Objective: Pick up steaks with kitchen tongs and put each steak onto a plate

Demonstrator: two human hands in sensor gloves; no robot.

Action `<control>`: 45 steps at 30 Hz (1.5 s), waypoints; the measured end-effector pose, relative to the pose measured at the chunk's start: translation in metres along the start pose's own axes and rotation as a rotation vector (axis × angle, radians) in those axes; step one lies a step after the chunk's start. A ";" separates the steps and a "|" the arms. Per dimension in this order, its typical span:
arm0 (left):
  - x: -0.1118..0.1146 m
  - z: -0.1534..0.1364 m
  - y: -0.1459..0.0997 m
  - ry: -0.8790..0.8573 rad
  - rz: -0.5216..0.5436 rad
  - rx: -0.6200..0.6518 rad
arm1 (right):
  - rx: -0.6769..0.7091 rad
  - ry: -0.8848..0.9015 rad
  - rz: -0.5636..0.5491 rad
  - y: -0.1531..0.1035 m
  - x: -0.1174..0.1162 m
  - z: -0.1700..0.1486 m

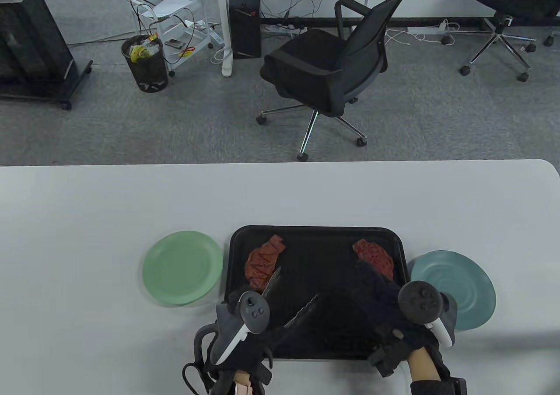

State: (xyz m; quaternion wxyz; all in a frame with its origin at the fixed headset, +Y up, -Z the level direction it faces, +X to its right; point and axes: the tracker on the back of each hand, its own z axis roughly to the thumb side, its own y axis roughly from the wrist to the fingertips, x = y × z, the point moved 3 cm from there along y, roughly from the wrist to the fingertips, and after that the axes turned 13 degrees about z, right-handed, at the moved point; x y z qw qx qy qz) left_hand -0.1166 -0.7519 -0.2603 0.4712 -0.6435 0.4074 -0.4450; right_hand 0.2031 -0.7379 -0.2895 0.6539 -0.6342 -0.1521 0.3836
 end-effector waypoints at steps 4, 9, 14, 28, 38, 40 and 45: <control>0.014 0.005 0.006 0.117 0.000 -0.017 | -0.004 -0.033 0.002 -0.001 -0.001 0.000; 0.030 0.012 0.012 0.237 -0.004 -0.002 | -0.003 -0.068 0.011 0.000 -0.003 0.003; 0.025 0.017 0.010 0.279 0.071 0.012 | -0.009 -0.089 0.024 0.001 -0.007 0.002; 0.000 0.035 -0.005 -0.025 0.214 0.107 | -0.460 -0.360 -0.393 -0.040 0.070 -0.055; -0.003 0.034 -0.009 -0.033 0.220 0.093 | -0.922 -0.126 -0.456 -0.096 0.097 -0.164; -0.003 0.034 -0.009 -0.030 0.222 0.092 | -0.944 -0.173 -0.448 -0.092 0.096 -0.163; -0.003 0.033 -0.008 -0.028 0.213 0.087 | -1.046 -0.329 -0.372 -0.080 0.091 -0.167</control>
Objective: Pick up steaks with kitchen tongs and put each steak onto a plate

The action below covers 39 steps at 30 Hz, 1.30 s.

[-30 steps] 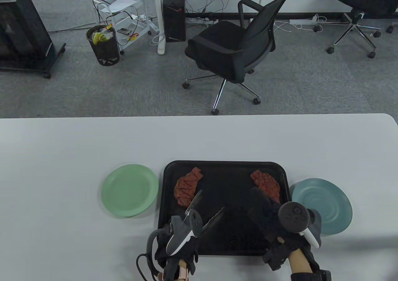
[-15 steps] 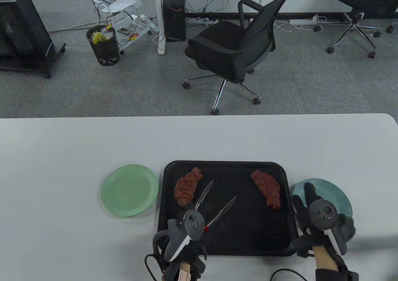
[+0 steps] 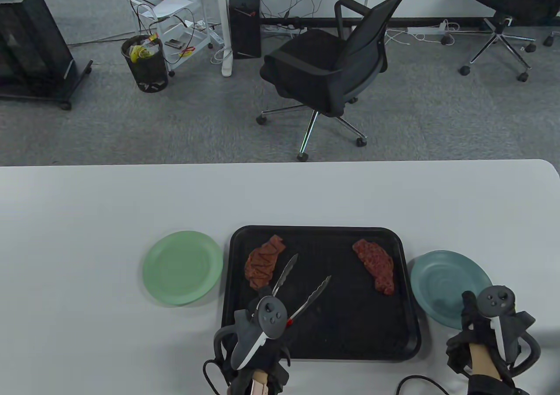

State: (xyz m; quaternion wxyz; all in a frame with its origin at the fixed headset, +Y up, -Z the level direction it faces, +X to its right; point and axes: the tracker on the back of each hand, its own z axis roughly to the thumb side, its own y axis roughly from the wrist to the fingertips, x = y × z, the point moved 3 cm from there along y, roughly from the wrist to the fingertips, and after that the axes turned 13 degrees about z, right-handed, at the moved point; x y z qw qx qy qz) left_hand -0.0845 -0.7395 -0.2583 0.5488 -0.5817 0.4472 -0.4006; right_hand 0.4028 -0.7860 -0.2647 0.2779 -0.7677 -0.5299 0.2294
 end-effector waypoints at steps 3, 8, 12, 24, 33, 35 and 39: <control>0.000 0.000 0.001 -0.003 -0.002 -0.002 | -0.038 -0.041 0.050 0.005 -0.005 -0.001; 0.000 0.000 0.001 -0.003 -0.005 -0.004 | -0.077 -0.025 0.133 0.010 -0.009 -0.008; -0.002 -0.001 -0.001 -0.008 -0.003 -0.006 | -0.079 0.315 0.177 0.011 -0.004 -0.027; -0.007 -0.006 -0.002 -0.041 0.016 -0.027 | 0.163 1.087 0.365 -0.013 0.003 -0.024; -0.007 -0.010 -0.002 -0.042 0.022 -0.042 | 0.365 0.968 0.448 -0.049 -0.005 0.030; -0.007 -0.010 -0.002 -0.034 0.024 -0.042 | 0.396 0.957 0.495 -0.056 -0.014 0.043; -0.006 -0.009 -0.002 -0.027 0.026 -0.042 | 0.419 0.977 0.629 -0.076 -0.035 0.066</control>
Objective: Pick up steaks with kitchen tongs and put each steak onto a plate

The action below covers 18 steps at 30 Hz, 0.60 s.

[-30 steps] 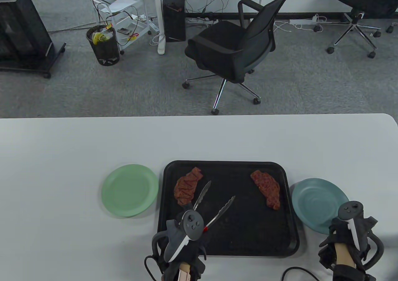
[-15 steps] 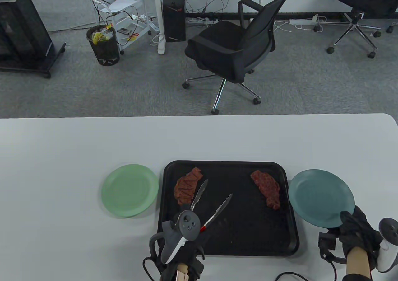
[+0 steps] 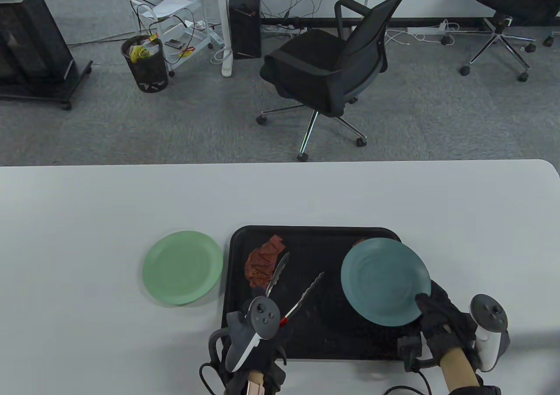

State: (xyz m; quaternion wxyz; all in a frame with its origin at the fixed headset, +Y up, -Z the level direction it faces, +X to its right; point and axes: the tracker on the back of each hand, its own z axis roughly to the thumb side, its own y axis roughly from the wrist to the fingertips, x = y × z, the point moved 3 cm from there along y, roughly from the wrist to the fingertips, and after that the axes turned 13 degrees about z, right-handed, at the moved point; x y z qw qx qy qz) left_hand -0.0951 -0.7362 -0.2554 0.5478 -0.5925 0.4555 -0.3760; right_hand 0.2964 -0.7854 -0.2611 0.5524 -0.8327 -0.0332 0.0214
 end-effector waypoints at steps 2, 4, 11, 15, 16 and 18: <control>0.001 -0.001 0.000 0.001 -0.001 -0.002 | 0.002 -0.025 0.040 0.000 -0.013 0.000; 0.001 -0.002 0.001 0.004 0.001 -0.010 | 0.005 -0.059 0.064 -0.001 -0.021 0.002; -0.006 -0.014 0.013 0.026 0.045 -0.111 | 0.016 -0.097 0.058 -0.003 -0.024 0.005; -0.011 -0.019 0.029 0.117 0.042 -0.168 | 0.019 -0.105 0.043 -0.001 -0.020 0.004; -0.011 -0.020 0.035 0.153 0.039 -0.172 | 0.020 -0.113 0.040 -0.001 -0.019 0.004; -0.010 -0.020 0.045 0.208 0.028 -0.184 | 0.029 -0.135 0.038 0.000 -0.019 0.006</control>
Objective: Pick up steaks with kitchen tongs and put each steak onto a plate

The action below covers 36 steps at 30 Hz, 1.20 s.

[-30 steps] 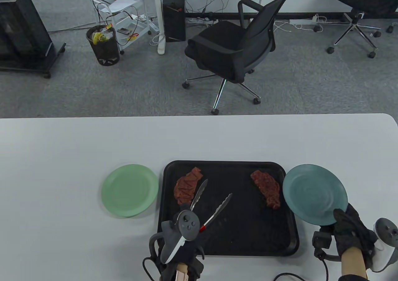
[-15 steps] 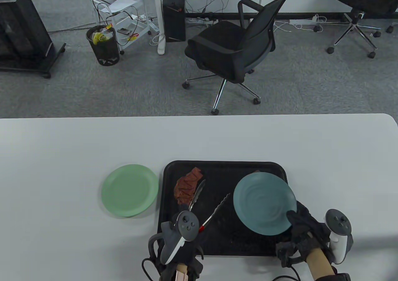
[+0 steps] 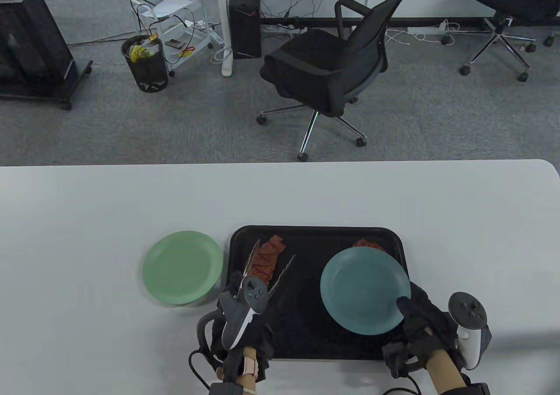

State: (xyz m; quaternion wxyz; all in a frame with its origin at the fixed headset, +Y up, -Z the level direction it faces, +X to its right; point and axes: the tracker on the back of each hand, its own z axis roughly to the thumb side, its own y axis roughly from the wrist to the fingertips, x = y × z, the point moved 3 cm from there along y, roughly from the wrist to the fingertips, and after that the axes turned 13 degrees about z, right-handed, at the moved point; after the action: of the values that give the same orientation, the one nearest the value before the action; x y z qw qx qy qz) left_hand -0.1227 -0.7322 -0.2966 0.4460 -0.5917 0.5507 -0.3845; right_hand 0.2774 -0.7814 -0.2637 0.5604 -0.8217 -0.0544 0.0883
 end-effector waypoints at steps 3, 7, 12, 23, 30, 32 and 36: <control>0.006 0.004 0.013 0.061 -0.033 -0.020 | 0.012 -0.027 -0.004 0.001 0.001 0.002; 0.020 0.012 0.024 0.128 -0.113 -0.051 | 0.018 -0.036 -0.001 0.001 0.000 0.003; 0.023 0.017 0.026 0.142 -0.085 -0.054 | 0.021 -0.053 0.000 0.001 0.000 0.003; -0.003 0.016 0.006 0.266 0.124 0.063 | 0.015 -0.091 0.001 0.001 -0.004 0.001; -0.020 0.020 -0.012 0.151 0.158 0.170 | 0.010 -0.112 0.021 0.001 -0.009 -0.001; -0.025 0.025 -0.018 0.108 0.172 0.200 | 0.004 -0.124 0.028 0.001 -0.011 -0.002; -0.034 0.041 -0.036 -0.003 0.192 0.308 | -0.009 -0.119 0.050 0.003 -0.015 -0.004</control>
State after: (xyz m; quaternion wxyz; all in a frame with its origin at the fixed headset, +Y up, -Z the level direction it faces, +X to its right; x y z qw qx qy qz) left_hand -0.0763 -0.6939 -0.2732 0.5669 -0.4617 0.5383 -0.4191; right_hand 0.2632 -0.7889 -0.2634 0.5502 -0.8186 -0.0672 0.1507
